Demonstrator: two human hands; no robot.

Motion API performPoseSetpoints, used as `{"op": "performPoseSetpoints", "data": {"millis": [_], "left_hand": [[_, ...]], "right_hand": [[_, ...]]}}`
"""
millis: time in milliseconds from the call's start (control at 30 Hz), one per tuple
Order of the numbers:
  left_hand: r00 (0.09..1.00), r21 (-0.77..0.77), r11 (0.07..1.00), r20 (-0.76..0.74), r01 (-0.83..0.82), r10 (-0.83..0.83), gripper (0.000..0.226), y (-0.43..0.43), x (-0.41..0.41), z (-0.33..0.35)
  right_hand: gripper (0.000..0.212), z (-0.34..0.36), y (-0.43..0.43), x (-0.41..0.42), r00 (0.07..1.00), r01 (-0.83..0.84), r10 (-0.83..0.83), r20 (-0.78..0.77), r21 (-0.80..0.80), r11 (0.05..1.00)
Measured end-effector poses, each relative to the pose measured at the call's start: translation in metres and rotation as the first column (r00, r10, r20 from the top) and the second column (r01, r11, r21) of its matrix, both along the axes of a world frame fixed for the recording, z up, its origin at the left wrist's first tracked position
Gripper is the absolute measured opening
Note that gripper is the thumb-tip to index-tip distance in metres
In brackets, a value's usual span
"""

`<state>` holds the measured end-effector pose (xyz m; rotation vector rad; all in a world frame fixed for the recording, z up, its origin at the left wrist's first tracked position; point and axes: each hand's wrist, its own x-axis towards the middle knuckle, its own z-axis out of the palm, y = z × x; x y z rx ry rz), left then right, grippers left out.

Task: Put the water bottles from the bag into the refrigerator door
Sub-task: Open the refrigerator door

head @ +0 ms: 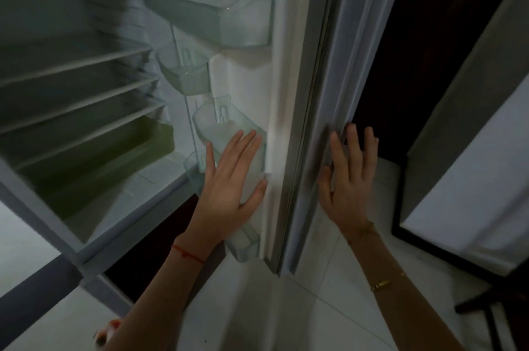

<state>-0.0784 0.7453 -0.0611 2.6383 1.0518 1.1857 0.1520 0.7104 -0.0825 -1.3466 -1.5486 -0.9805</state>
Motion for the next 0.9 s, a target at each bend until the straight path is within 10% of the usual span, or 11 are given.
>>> {"op": "performPoseSetpoints", "data": {"millis": [900], "left_hand": [[0.981,0.101,0.988,-0.144,-0.120,0.133,0.068,0.051,0.181,0.002]], "right_hand": [[0.067,0.026,0.065,0.158,0.965,-0.039,-0.025,-0.260,-0.240,0.970]]}}
